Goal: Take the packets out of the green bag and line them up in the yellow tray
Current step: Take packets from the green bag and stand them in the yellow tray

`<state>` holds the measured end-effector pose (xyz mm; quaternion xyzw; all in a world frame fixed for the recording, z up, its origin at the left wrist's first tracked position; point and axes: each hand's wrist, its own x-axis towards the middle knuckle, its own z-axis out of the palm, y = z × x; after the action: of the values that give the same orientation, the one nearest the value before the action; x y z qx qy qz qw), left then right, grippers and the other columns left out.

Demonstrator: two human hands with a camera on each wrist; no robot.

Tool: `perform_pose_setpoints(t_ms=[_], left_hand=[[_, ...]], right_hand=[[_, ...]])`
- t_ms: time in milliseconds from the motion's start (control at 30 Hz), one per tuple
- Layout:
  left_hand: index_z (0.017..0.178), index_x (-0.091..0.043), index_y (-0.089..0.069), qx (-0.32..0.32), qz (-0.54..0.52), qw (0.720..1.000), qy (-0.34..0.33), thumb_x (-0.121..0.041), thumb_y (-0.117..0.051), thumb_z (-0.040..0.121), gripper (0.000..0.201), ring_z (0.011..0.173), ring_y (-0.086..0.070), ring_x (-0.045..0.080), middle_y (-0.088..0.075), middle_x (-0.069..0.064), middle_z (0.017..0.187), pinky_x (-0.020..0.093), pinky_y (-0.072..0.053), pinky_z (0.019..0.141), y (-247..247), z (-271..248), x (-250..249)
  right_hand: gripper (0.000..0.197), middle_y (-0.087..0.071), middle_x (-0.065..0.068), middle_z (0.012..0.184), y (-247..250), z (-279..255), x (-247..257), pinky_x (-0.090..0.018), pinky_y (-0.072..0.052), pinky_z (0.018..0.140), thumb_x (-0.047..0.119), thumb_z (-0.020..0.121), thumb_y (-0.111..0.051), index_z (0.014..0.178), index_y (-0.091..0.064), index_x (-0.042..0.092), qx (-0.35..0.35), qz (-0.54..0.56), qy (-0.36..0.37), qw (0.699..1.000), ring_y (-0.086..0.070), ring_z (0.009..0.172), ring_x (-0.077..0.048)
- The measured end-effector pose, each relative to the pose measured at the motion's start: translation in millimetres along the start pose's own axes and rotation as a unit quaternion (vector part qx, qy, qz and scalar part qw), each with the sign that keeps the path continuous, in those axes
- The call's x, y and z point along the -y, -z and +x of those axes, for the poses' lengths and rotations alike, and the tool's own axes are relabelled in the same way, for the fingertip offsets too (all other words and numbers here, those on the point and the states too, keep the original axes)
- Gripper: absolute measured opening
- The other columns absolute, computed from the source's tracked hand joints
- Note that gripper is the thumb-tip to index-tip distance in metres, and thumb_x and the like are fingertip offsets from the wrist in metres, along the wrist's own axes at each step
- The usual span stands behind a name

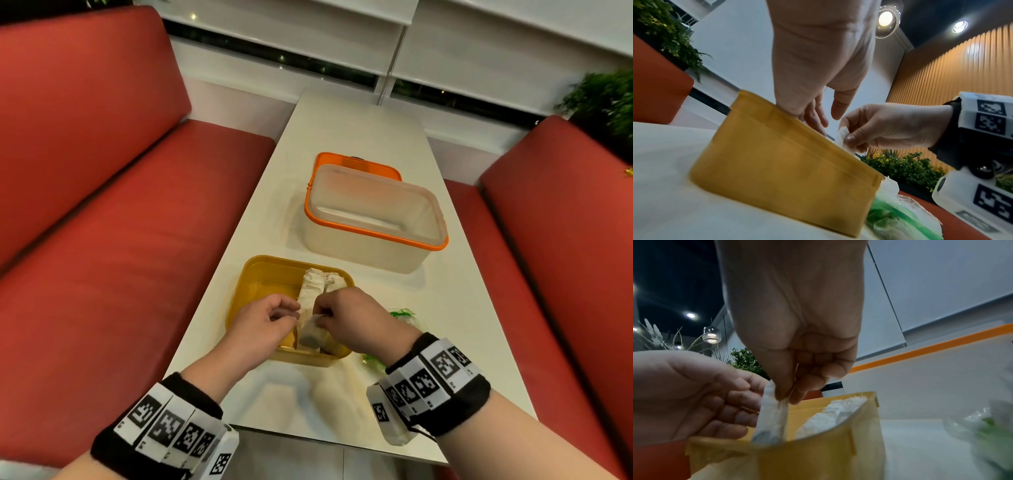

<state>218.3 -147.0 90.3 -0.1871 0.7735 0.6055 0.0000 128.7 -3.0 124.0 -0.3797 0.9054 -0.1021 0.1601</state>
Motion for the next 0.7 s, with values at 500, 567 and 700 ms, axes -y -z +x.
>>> perform_pose_setpoints(t_ms=[500, 567, 700], left_hand=[[0.089, -0.026, -0.067, -0.014, -0.011, 1.0, 0.017, -0.018, -0.065, 0.085, 0.009, 0.092, -0.065, 0.015, -0.07, -0.005, 0.089, 0.035, -0.05, 0.085, 1, 10, 7], [0.088, -0.027, -0.067, -0.013, -0.016, 1.0, 0.018, -0.018, -0.065, 0.085, 0.01, 0.092, -0.065, 0.015, -0.071, -0.005, 0.089, 0.038, -0.051, 0.087, 1, 10, 7], [0.087, -0.026, -0.066, -0.013, -0.03, 0.999, 0.016, -0.015, -0.064, 0.086, 0.012, 0.093, -0.066, 0.017, -0.071, -0.001, 0.091, 0.04, -0.051, 0.089, 1, 8, 5]], right_hand=[[0.022, -0.064, -0.009, 0.102, -19, 16, 6, -0.031, -0.04, 0.072, 0.017, 0.085, -0.052, 0.105, -0.06, 0.015, 0.08, -0.127, -0.031, 0.988, -0.06, 0.095, -0.03], [0.023, -0.064, -0.006, 0.102, -16, 15, 7, -0.034, -0.041, 0.079, 0.017, 0.083, -0.054, 0.106, -0.058, 0.018, 0.062, -0.15, -0.028, 0.986, -0.059, 0.096, -0.029], [0.026, -0.063, -0.001, 0.105, 0, 7, 0, -0.037, -0.041, 0.085, 0.027, 0.084, -0.059, 0.11, -0.057, 0.023, -0.012, -0.119, -0.056, 0.991, -0.057, 0.098, -0.026]])
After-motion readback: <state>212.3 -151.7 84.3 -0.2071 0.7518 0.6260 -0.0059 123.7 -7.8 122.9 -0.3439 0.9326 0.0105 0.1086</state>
